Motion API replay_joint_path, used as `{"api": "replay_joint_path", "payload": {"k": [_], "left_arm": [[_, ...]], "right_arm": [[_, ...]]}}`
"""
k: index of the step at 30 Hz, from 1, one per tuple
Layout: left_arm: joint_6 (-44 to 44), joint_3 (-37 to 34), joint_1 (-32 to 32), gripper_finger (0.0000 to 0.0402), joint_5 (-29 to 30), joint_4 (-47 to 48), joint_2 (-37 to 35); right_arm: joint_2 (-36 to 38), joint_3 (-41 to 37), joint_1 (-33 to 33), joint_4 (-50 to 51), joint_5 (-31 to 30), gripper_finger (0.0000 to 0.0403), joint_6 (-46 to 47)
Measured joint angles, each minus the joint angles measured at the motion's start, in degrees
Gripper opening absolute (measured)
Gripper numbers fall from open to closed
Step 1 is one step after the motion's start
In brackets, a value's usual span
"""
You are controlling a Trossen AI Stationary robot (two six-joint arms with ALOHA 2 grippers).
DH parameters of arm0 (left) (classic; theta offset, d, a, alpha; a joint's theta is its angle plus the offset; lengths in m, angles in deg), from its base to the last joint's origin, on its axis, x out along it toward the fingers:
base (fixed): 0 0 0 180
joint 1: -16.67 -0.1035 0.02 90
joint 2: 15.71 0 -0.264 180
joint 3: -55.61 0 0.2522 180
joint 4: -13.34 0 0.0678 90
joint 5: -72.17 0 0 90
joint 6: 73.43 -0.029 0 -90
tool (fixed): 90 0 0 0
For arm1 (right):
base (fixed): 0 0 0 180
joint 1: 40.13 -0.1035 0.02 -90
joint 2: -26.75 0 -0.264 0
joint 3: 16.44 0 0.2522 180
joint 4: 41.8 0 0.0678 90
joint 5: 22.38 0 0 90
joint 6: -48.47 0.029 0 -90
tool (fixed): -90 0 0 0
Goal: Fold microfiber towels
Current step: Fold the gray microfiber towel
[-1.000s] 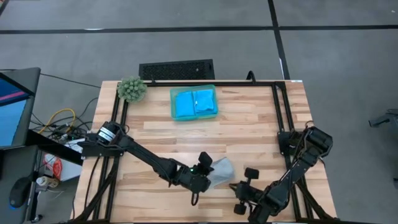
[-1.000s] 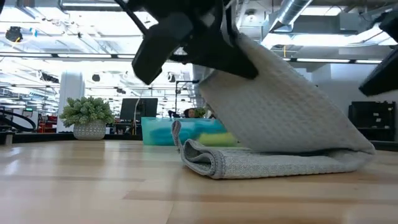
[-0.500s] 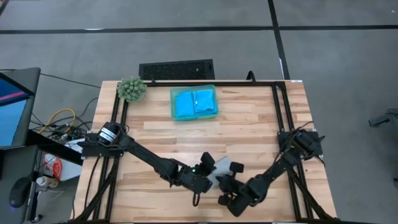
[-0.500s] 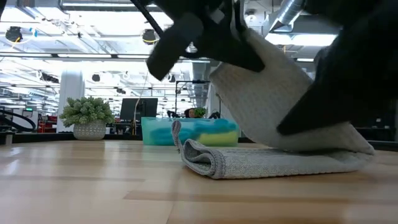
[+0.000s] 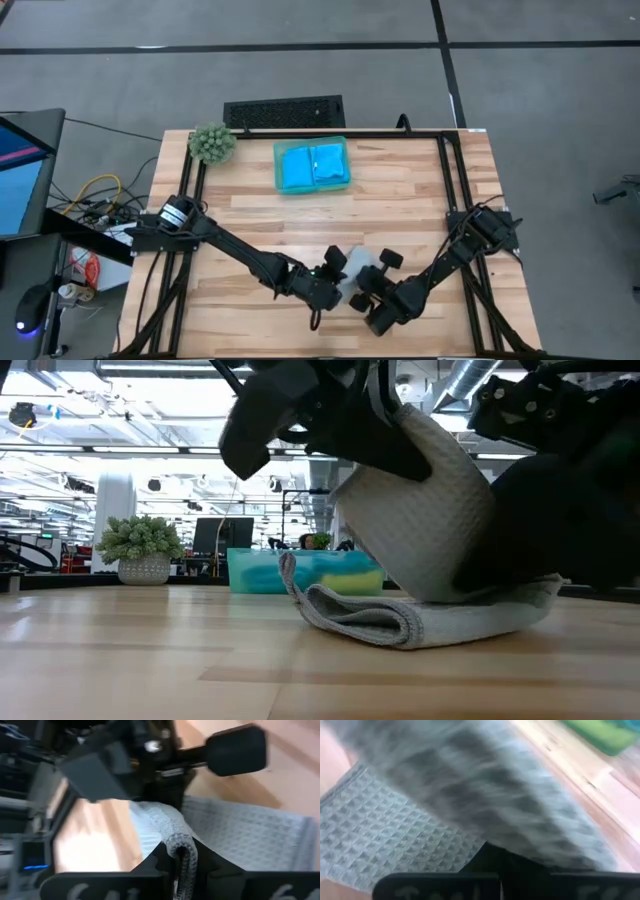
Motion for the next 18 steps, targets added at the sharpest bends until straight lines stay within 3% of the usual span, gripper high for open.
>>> {"api": "replay_joint_path", "payload": {"k": [6,12,18], "left_arm": [[3.5,0.0,-0.8,0.0012,-2.3,4.0,0.0],[-1.3,-0.1,-0.9,0.0012,3.8,3.6,0.0],[-3.1,-0.1,-1.0,0.0012,3.9,3.1,0.0]], "right_arm": [[0.0,0.0,0.1,1.1,-2.0,0.0007,2.7],[0.0,0.0,0.1,-4.6,-3.9,0.0018,-0.7],[0.0,-0.7,0.9,-7.4,-6.6,0.0009,-3.9]]}}
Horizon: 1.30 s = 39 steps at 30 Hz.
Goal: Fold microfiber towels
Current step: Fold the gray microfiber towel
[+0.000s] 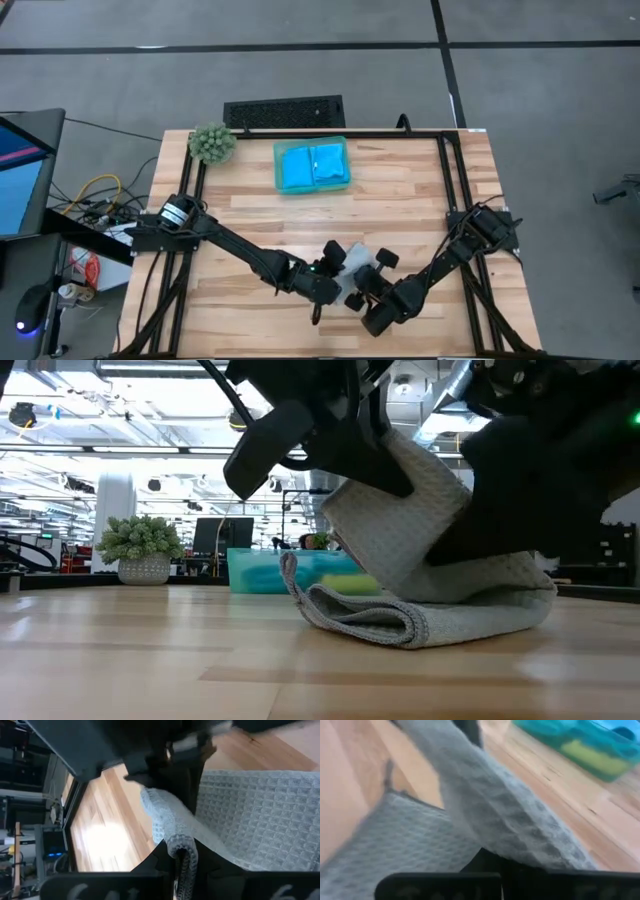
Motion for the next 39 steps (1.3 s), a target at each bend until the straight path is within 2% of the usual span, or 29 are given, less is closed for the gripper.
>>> {"api": "replay_joint_path", "payload": {"k": [13,20,27,33,39], "left_arm": [[-5.7,0.0,0.0,0.0012,1.5,-0.1,0.0],[2.2,0.0,-0.8,0.0012,-6.6,1.4,0.3],[4.7,0.0,-1.6,0.0012,-6.1,4.8,3.6],[5.2,0.0,-0.6,0.0012,-7.7,3.7,4.7],[10.1,0.0,0.6,0.0012,-9.6,0.9,4.2]], "right_arm": [[-0.7,-4.0,4.0,1.0,-1.0,0.001,7.8],[-0.7,-4.1,4.9,0.8,-1.4,0.0011,8.3],[-0.7,-4.1,4.8,0.7,-1.2,0.0012,8.6],[-0.7,-4.1,4.7,1.2,-1.0,0.0012,9.5],[-0.8,-4.1,4.7,2.3,-0.8,0.0015,9.5]]}}
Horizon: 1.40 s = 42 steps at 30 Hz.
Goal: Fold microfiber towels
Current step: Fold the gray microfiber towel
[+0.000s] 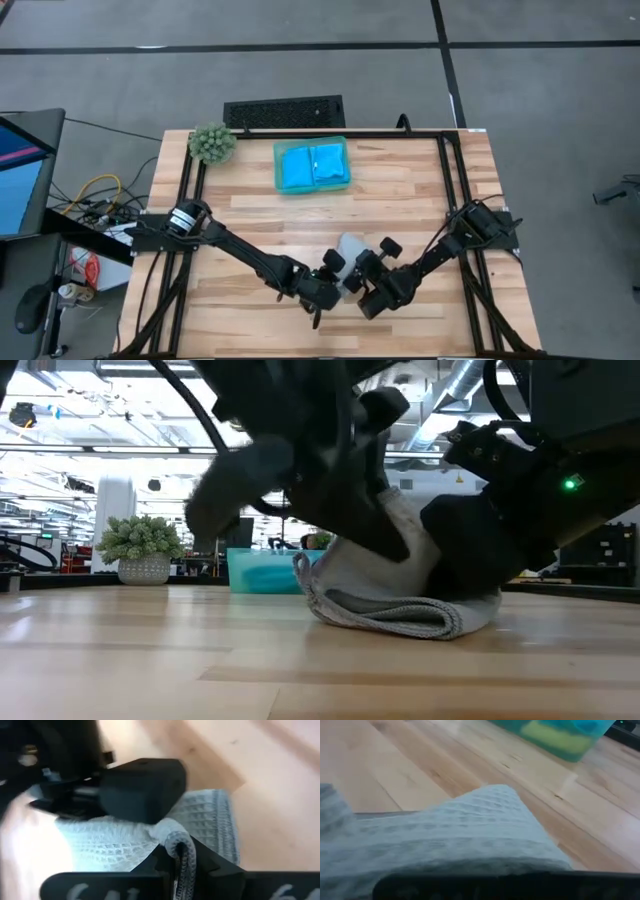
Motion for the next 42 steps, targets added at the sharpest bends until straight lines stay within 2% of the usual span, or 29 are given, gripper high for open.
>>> {"api": "replay_joint_path", "payload": {"k": [4,12,18,20,22,24,26,33,38,42], "left_arm": [[0.5,0.0,0.0,0.0012,-3.0,-0.1,1.4],[0.6,0.0,0.1,0.0012,-1.5,-1.1,4.3],[1.9,0.0,0.0,0.0012,-0.7,-2.4,4.8],[3.0,0.0,-0.2,0.0012,-0.9,-2.7,4.9],[4.3,0.0,-0.2,0.0012,-0.9,-3.5,4.9],[5.2,0.0,-0.2,0.0012,-1.0,-4.6,5.0],[5.3,0.0,-0.1,0.0012,-1.0,-5.1,5.0],[5.6,0.0,0.4,0.0012,0.4,-5.1,5.0],[4.3,2.0,1.4,0.0012,5.3,-4.5,5.1],[5.1,2.8,1.3,0.0012,1.6,-4.7,5.1]], "right_arm": [[0.0,0.0,-0.5,0.0,0.6,0.0015,0.0],[1.8,0.0,-5.6,2.1,5.4,0.0042,-2.1],[4.7,0.0,-11.8,5.7,6.4,0.0051,-0.3],[5.7,0.0,-13.5,6.9,3.9,0.0051,1.1],[6.2,0.0,-14.4,7.3,-1.0,0.0051,2.7],[6.6,0.0,-14.0,8.7,-4.9,0.0051,3.2],[6.7,-0.1,-12.2,9.0,-5.8,0.0051,3.3],[6.6,-6.1,-5.8,-1.3,-5.2,0.0051,1.7],[6.6,-10.7,-4.7,-9.7,-2.5,0.0051,1.8],[6.6,-13.6,-4.8,-15.4,-1.7,0.0051,0.9]]}}
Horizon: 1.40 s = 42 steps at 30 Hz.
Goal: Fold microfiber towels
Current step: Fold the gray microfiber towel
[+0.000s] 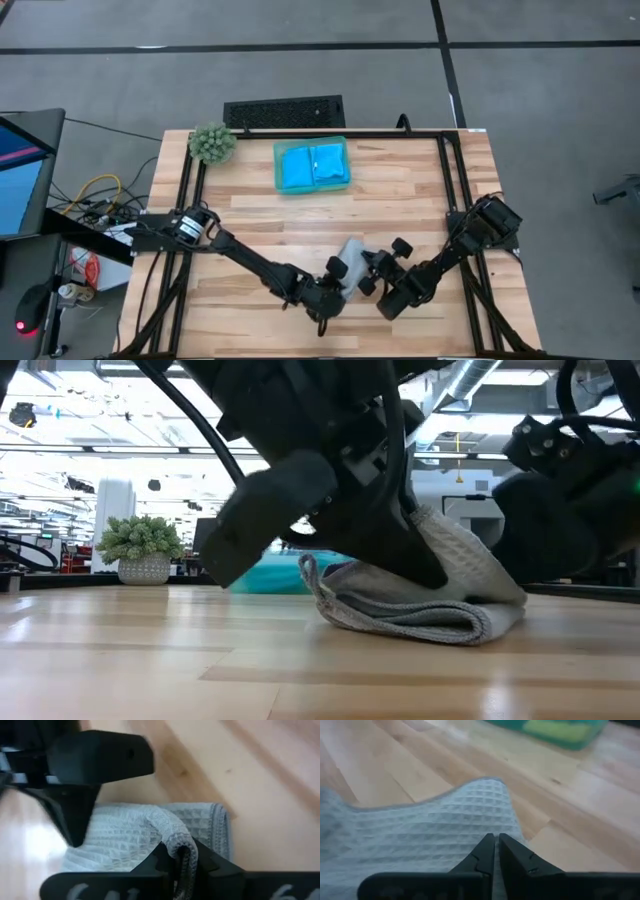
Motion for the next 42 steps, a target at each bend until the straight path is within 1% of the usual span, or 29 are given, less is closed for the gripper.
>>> {"api": "replay_joint_path", "payload": {"k": [2,7,10,13,15,16,18,21,24,28,30,33,35,37,41,42], "left_arm": [[1.1,0.0,-0.3,0.0012,-2.4,0.0,0.0],[2.0,0.0,-0.8,0.0012,-1.8,0.1,0.1],[2.0,0.0,-0.9,0.0012,-2.6,0.1,0.1],[2.3,0.0,-0.9,0.0025,-3.9,0.9,0.1],[3.5,0.7,-0.9,0.0041,-3.9,3.8,0.1],[4.1,1.7,-0.8,0.005,-3.7,6.8,0.1],[5.7,4.4,-0.4,0.0069,-2.8,13.2,0.1],[7.4,8.4,0.2,0.0096,-2.6,20.3,0.1],[10.3,11.5,0.9,0.0117,-2.8,22.1,0.1],[10.1,13.7,1.9,0.0133,-4.3,25.9,0.1],[10.9,14.0,2.2,0.0134,-2.0,25.2,0.1],[13.0,14.0,2.0,0.013,1.8,21.7,0.1],[13.4,12.4,1.1,0.0124,2.3,17.3,0.4],[14.0,10.0,0.2,0.0117,2.1,14.0,1.0],[17.8,5.5,-1.2,0.0105,-3.0,9.9,1.0],[19.3,5.1,-1.2,0.0102,-3.8,10.7,1.0]], "right_arm": [[0.0,-0.5,0.0,-0.6,1.3,0.0051,-0.1],[0.0,-0.8,0.0,-0.6,2.2,0.0051,-0.3],[0.0,-0.8,0.0,-0.6,2.4,0.0051,-0.4],[0.0,-0.9,0.0,-0.6,2.6,0.0051,-0.4],[0.0,-0.9,0.0,-0.6,2.7,0.0051,-0.4],[0.0,-0.9,0.0,-0.6,2.7,0.0051,-0.4],[0.0,-0.9,0.0,-0.6,2.7,0.0051,-0.4],[0.0,-0.9,0.1,-0.5,2.8,0.0051,-0.4],[0.0,-0.9,0.1,-0.3,2.8,0.0051,-0.5],[0.0,-0.9,0.1,-0.3,2.9,0.0051,-0.5],[0.0,-0.9,0.0,-0.3,2.9,0.0051,-0.5],[0.0,-0.9,-0.8,-0.4,2.9,0.0051,-0.5],[0.0,-0.9,-1.2,-0.5,2.9,0.0051,-0.3],[0.0,-0.9,-1.6,-0.6,2.9,0.0051,-0.2],[0.0,-0.9,-2.0,-0.6,3.0,0.0051,-0.1],[0.0,-0.9,-2.0,-0.6,3.0,0.0051,0.0]]}}
